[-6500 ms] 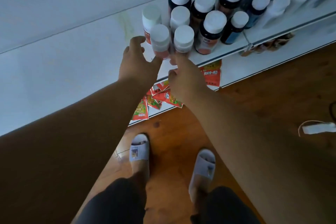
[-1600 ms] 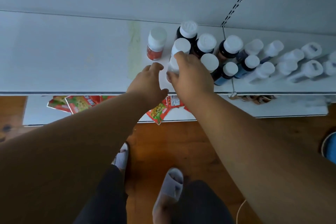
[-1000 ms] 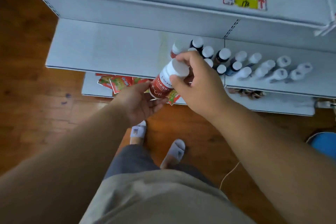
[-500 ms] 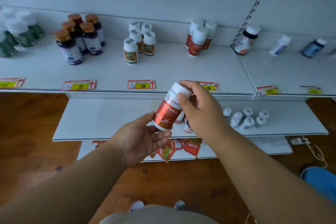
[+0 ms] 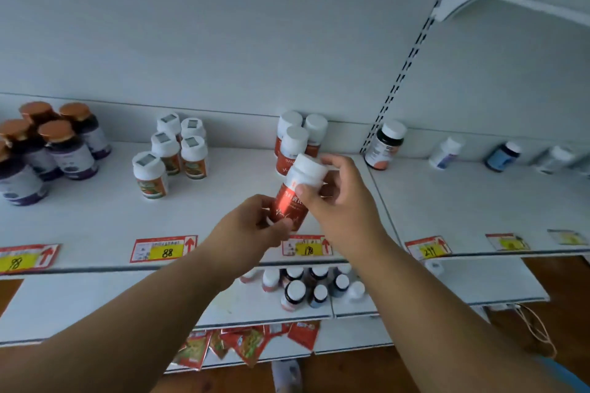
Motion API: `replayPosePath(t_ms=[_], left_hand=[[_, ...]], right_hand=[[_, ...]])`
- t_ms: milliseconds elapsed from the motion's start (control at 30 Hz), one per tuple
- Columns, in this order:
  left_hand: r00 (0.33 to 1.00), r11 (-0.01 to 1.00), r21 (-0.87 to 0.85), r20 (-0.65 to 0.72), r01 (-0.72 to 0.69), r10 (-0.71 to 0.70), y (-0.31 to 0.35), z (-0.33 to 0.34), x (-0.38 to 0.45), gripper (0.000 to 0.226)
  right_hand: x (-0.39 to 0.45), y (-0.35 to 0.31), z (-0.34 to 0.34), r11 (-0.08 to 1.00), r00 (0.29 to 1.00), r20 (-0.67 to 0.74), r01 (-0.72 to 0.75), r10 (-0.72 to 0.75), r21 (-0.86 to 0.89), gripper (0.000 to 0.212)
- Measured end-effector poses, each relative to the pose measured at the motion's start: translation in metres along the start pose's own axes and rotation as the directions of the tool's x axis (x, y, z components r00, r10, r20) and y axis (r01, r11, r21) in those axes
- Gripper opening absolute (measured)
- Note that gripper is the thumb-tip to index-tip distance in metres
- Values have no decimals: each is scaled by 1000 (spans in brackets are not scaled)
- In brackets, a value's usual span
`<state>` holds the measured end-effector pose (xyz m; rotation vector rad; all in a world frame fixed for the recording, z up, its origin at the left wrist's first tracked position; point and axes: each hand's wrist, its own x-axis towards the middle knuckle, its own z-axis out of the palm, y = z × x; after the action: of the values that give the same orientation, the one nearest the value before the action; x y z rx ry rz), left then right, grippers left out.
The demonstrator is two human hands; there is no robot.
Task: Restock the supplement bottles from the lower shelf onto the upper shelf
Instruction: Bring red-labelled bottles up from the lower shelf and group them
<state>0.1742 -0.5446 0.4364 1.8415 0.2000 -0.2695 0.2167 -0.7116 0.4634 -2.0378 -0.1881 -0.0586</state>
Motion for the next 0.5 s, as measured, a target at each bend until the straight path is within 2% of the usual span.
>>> replayPosePath(t_ms=[100, 233, 333, 433, 500], left_hand=[[993, 979, 195, -99, -52, 72, 25, 19, 36, 29], [966, 896, 410, -112, -168, 233, 43, 36, 79, 25], [950, 879, 449, -171, -161, 262, 43, 50, 104, 23], [941, 881, 463, -243, -102, 237, 37, 63, 114, 21], [940, 889, 451, -264, -78, 216, 36, 66, 117, 26]], right_hand=[[42, 20, -17, 998, 998, 26, -56, 55, 37, 54], [81, 44, -34, 996, 990, 114, -88, 86, 18, 68], [100, 59, -39, 996, 990, 131, -35, 45, -79, 75], [110, 69, -35, 987, 989, 149, 2, 23, -163, 71], [117, 75, -30, 988, 987, 158, 8, 17, -155, 68]])
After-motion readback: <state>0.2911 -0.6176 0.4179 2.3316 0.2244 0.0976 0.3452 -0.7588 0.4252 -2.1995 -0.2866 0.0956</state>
